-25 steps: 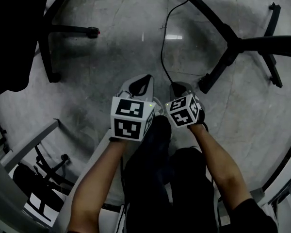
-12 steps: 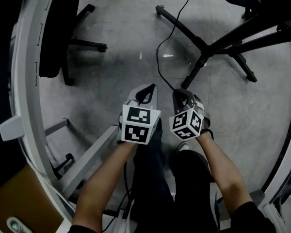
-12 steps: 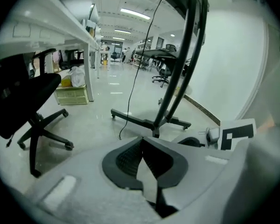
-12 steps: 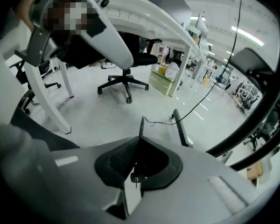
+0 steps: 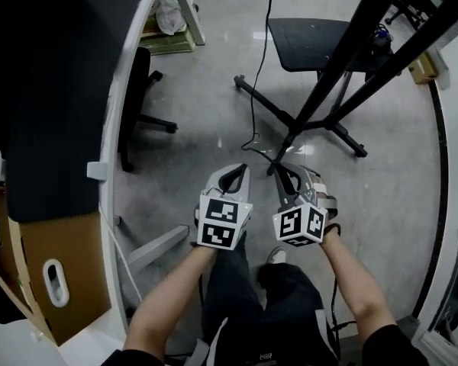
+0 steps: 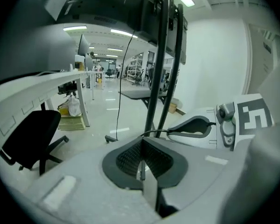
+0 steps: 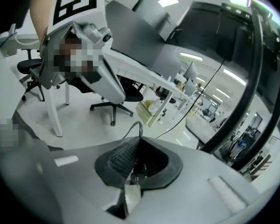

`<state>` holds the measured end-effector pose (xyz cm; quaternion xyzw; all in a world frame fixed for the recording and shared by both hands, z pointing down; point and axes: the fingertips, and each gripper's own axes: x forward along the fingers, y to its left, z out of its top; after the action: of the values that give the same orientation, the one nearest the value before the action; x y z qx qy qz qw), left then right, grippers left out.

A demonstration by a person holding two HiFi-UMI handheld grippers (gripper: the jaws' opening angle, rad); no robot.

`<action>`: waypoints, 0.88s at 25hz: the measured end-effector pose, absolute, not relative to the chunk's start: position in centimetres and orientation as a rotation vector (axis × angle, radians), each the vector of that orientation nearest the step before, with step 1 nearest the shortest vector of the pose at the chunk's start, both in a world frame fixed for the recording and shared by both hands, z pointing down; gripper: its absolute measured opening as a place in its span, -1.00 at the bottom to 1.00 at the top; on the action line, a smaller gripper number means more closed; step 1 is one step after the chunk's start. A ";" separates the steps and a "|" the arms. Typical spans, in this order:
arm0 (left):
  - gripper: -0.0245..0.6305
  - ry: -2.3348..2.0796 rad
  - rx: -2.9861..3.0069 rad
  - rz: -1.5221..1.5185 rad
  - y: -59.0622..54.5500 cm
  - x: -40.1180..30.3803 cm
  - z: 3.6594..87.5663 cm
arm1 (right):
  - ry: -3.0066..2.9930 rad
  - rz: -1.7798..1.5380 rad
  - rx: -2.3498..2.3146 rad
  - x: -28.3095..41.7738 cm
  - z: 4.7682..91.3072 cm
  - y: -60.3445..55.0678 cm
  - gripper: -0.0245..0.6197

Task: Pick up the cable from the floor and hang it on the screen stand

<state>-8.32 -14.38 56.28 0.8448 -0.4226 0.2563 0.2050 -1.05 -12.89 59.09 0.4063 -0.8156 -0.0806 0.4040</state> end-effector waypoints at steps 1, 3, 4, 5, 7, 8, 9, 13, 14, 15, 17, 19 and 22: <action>-0.92 -1.186 2.371 0.702 -14.1 -7.7 54.7 | -2.069 -0.233 1.045 -0.7 56.7 -12.9 -0.87; -0.92 -1.202 2.395 0.677 -13.5 -6.6 51.7 | -2.089 -0.281 1.084 0.0 52.0 -12.8 -0.87; -0.92 -1.208 2.408 0.659 -13.2 -6.0 50.1 | -2.095 -0.313 1.098 0.4 49.8 -12.7 -0.87; -0.92 -1.213 2.424 0.635 -13.0 -5.4 48.4 | -2.098 -0.352 1.111 0.8 47.7 -12.8 -0.87; -0.92 -1.229 2.468 0.576 -13.3 -4.1 44.7 | -2.098 -0.452 1.138 1.8 43.5 -13.4 -0.87; -0.92 -1.241 2.495 0.547 -13.6 -3.6 42.7 | -2.096 -0.505 1.151 2.2 41.4 -13.8 -0.87; -0.92 -1.255 2.519 0.520 -13.8 -3.0 40.8 | -2.093 -0.555 1.162 2.7 39.2 -14.1 -0.87; -0.93 -1.318 2.577 0.448 -14.0 -1.2 33.6 | -2.079 -0.721 1.206 4.5 31.0 -14.3 -0.87; -0.93 -1.330 2.594 0.430 -14.1 -0.6 31.8 | -2.075 -0.762 1.219 4.9 29.0 -14.3 -0.87; -0.93 -1.339 2.612 0.409 -14.2 0.0 30.1 | -2.068 -0.804 1.232 5.4 27.0 -14.4 -0.87; -0.93 -1.354 2.651 0.359 -14.4 1.2 26.6 | -2.045 -0.893 1.254 6.4 23.0 -14.8 -0.87; -0.92 -1.356 2.687 0.308 -14.6 2.5 23.4 | -2.014 -0.975 1.276 7.3 19.1 -15.1 -0.87; -0.93 -1.362 2.740 0.255 -14.8 4.1 19.2 | -1.959 -1.084 1.305 8.8 13.6 -15.7 -0.87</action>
<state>4.05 -14.83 19.17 0.8919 -0.4431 0.0832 0.0355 8.75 -15.66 13.56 0.4847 -0.7276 -0.4025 0.2714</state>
